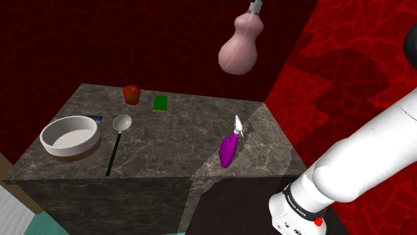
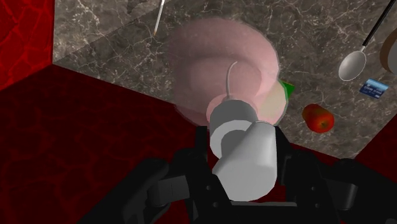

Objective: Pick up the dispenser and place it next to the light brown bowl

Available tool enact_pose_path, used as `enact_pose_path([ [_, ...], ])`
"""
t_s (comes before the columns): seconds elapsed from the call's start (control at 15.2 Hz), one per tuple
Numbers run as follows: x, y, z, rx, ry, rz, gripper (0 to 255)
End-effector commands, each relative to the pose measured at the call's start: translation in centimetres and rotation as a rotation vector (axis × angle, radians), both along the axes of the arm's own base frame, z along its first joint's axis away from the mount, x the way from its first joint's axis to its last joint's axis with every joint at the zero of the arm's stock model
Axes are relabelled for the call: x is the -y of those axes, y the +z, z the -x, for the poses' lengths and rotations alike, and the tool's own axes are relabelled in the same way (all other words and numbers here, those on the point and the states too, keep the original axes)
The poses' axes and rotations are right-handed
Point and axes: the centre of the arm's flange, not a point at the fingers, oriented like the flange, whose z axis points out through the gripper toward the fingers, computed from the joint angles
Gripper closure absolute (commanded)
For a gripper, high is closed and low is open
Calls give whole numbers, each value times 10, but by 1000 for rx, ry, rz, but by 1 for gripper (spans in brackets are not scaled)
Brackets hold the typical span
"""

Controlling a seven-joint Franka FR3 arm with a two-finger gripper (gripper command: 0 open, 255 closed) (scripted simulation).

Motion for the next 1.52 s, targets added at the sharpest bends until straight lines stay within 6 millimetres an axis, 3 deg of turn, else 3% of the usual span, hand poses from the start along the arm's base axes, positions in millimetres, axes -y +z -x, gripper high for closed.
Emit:
enact_pose_path([
  [0.0, 1, 12, 1, 1, 0, 0, 255],
  [0.13, 1, 23, 1, 1, 0, 0, 255],
  [1.45, -221, -109, -56, 1, 0, 0, 255],
])
